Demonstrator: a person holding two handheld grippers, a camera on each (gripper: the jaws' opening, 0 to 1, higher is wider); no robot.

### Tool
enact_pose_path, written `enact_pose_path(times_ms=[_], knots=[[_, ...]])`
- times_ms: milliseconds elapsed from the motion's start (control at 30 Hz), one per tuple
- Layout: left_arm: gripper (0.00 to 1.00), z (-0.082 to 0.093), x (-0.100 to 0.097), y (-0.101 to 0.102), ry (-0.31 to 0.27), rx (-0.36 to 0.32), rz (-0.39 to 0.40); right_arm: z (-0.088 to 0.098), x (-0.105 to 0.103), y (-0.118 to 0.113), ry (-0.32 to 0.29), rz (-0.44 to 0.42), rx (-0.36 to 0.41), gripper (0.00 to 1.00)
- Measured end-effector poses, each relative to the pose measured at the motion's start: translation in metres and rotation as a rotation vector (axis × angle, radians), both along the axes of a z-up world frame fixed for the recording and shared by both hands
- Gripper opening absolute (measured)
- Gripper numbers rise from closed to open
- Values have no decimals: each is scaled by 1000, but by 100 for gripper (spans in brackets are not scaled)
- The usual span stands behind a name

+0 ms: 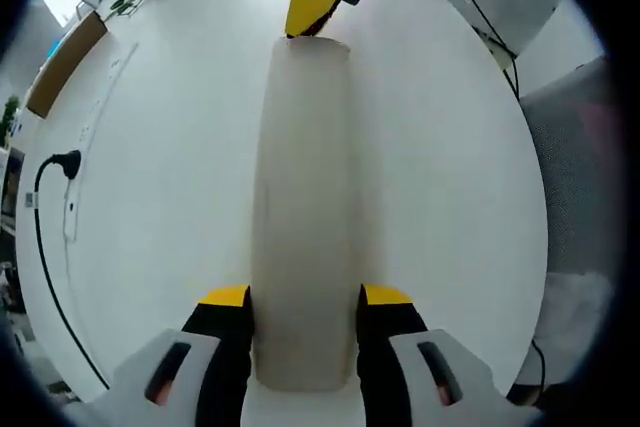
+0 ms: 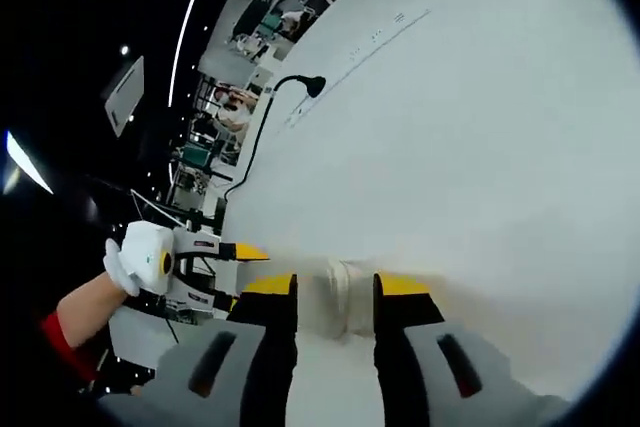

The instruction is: Arrange the utensils inside the cutlery case until each visible utensil rests in its matching compartment.

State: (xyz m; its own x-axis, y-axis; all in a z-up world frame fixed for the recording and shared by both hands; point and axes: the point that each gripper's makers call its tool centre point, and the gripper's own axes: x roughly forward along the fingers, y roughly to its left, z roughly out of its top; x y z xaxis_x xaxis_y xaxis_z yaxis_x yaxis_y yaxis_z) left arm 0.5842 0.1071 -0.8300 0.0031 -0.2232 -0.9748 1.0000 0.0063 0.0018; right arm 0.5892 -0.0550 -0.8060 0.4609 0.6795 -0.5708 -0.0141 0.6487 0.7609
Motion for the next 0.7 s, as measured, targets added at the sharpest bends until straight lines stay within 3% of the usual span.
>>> enact_pose_path(times_ms=[33, 133, 167, 233, 267, 367, 400, 533, 600, 633, 667, 700], knots=[[41, 0, -1, 0, -1, 2, 0, 2, 1, 1, 16, -35, 48, 16], [41, 1, 0, -1, -2, 0, 1, 1, -2, 4, 22, -100, 93, 19], [41, 1, 0, -1, -2, 0, 1, 3, -1, 5, 2, -118, 115, 18], [41, 1, 1, -1, -1, -1, 2, 3, -8, 11, -13, -106, 104, 18], [41, 0, 2, -1, -1, 0, 2, 5, 3, 11, -88, -138, 85, 18], [41, 0, 3, -1, 0, 2, 2, 5, 0, 16, -128, -108, 54, 17], [41, -1, 4, -1, -1, 2, 0, 5, 2, 16, -109, -117, 72, 17], [41, -2, 7, -1, 0, -6, 2, 4, 10, 14, -211, -113, 47, 15], [41, -1, 5, -1, -1, -8, 2, 2, 8, 14, -202, -125, 77, 13], [41, -1, 4, 0, -4, -7, -1, -25, -8, -7, -59, -167, -44, 13], [41, 0, 4, 0, -3, -9, -3, -10, -4, 0, -172, -135, 66, 13], [41, -1, 4, 0, -3, -8, 0, -11, -4, -2, -203, -135, 67, 12]])
